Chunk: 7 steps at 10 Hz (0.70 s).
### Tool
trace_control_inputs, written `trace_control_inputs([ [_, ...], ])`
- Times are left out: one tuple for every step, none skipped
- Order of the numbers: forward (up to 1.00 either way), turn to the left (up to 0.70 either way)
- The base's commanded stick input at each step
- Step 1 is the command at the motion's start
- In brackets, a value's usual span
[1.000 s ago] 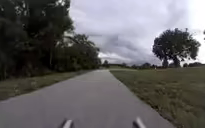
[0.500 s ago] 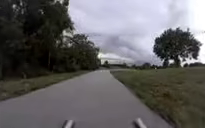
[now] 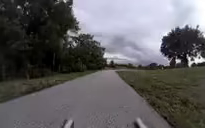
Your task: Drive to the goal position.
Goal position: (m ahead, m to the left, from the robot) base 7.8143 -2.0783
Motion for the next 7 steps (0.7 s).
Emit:
trace_control_inputs([
  [0.85, 0.0],
  [0.85, 0.0],
  [0.85, 0.0],
  [0.85, 0.0],
  [0.85, 0.0],
  [0.85, 0.0],
  [0.85, -0.05],
])
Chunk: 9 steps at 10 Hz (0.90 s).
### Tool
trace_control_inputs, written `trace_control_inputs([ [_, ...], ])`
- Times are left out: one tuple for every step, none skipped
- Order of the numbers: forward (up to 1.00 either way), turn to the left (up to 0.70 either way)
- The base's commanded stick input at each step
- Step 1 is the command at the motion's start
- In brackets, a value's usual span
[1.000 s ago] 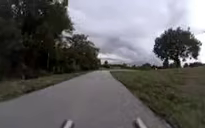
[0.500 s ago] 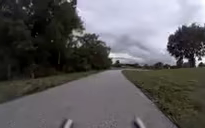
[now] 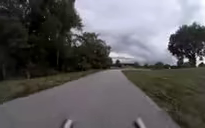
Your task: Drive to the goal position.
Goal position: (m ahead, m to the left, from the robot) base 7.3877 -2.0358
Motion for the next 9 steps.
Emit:
trace_control_inputs([
  [0.85, -0.16],
  [0.85, -0.27],
  [0.85, -0.34],
  [0.85, -0.27],
  [0.85, -0.16],
  [0.85, -0.06],
  [0.85, 0.0],
  [0.85, 0.0],
  [0.85, 0.0],
])
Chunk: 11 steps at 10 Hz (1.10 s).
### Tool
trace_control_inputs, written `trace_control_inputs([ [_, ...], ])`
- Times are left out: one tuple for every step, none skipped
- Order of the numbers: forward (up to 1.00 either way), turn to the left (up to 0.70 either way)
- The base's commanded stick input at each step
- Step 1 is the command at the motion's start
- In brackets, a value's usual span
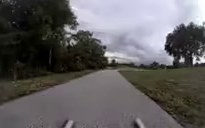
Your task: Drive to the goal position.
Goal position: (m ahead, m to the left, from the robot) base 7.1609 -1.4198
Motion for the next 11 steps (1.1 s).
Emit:
trace_control_inputs([
  [0.85, 0.0],
  [0.85, 0.0],
  [0.85, 0.0],
  [0.85, -0.17],
  [0.85, -0.33],
  [0.85, -0.3],
  [0.85, -0.26],
  [0.85, -0.23],
  [0.85, -0.19],
  [0.85, -0.15],
  [0.85, -0.12],
])
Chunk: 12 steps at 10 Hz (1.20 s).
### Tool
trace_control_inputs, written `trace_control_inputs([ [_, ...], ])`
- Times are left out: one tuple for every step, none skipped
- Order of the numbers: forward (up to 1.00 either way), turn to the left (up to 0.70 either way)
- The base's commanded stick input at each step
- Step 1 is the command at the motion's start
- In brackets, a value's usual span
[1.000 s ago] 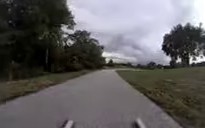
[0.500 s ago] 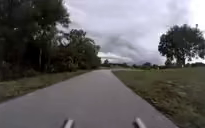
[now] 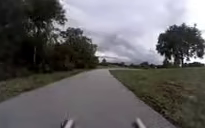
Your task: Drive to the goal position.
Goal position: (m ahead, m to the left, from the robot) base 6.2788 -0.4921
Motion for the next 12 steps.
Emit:
trace_control_inputs([
  [0.85, -0.08],
  [0.85, -0.05],
  [0.85, -0.01],
  [0.85, 0.0],
  [0.85, 0.0],
  [0.85, 0.04],
  [0.85, 0.13],
  [0.85, 0.22],
  [0.85, 0.31],
  [0.85, 0.34],
  [0.85, 0.34],
  [0.85, 0.34],
])
